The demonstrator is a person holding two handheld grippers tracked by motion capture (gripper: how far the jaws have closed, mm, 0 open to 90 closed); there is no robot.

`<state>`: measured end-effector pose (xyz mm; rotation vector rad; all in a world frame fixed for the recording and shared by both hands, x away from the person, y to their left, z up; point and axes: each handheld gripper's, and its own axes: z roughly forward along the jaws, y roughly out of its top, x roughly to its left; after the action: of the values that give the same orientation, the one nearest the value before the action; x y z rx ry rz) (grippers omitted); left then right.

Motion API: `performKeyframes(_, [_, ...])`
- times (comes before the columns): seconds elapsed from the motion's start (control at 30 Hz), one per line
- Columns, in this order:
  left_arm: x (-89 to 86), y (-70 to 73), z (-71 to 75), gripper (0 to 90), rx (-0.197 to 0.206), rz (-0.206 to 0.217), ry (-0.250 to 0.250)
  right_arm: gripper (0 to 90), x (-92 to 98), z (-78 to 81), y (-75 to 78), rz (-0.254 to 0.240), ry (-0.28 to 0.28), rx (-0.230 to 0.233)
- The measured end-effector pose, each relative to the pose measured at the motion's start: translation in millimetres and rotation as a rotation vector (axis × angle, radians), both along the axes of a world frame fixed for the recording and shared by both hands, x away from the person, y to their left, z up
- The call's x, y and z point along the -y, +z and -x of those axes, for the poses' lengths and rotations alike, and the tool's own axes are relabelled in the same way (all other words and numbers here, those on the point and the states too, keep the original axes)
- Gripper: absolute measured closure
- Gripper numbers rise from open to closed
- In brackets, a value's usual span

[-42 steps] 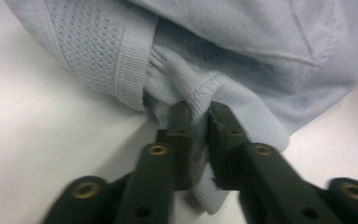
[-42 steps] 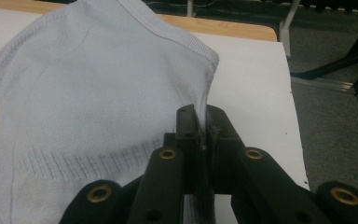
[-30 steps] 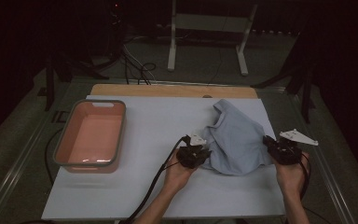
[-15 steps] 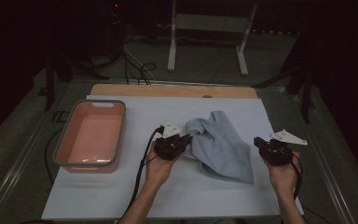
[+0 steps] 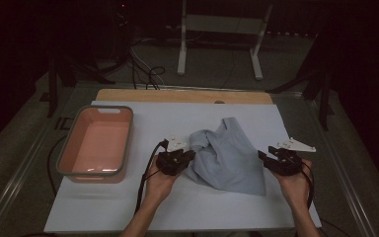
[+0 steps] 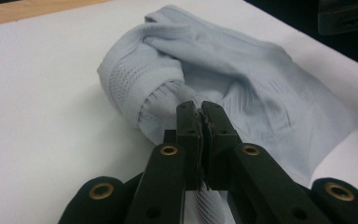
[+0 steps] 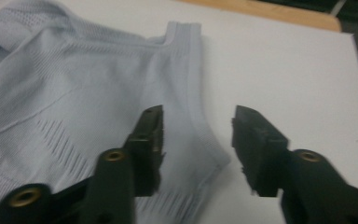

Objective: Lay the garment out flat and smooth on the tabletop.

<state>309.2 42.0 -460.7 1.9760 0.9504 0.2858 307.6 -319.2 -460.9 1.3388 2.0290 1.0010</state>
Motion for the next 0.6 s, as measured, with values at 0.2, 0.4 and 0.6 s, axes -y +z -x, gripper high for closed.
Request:
performKeyframes(0.2, [-8.0,-3.7,5.7,87.6,-0.007,-0.029,-0.009,39.8,-5.7,-1.1,-3.9,0.013,0.023,-0.015])
performKeyframes(0.4, [-15.4,-7.9,12.5,87.7,-0.012,-0.039,-0.016,35.6,-9.1,-0.2,-5.3,0.022,0.029,-0.009])
performKeyframes(0.6, [-22.5,-16.0,22.5,87.7,-0.025,-0.06,-0.023,34.4,-12.8,0.4,-8.7,0.035,0.038,-0.017])
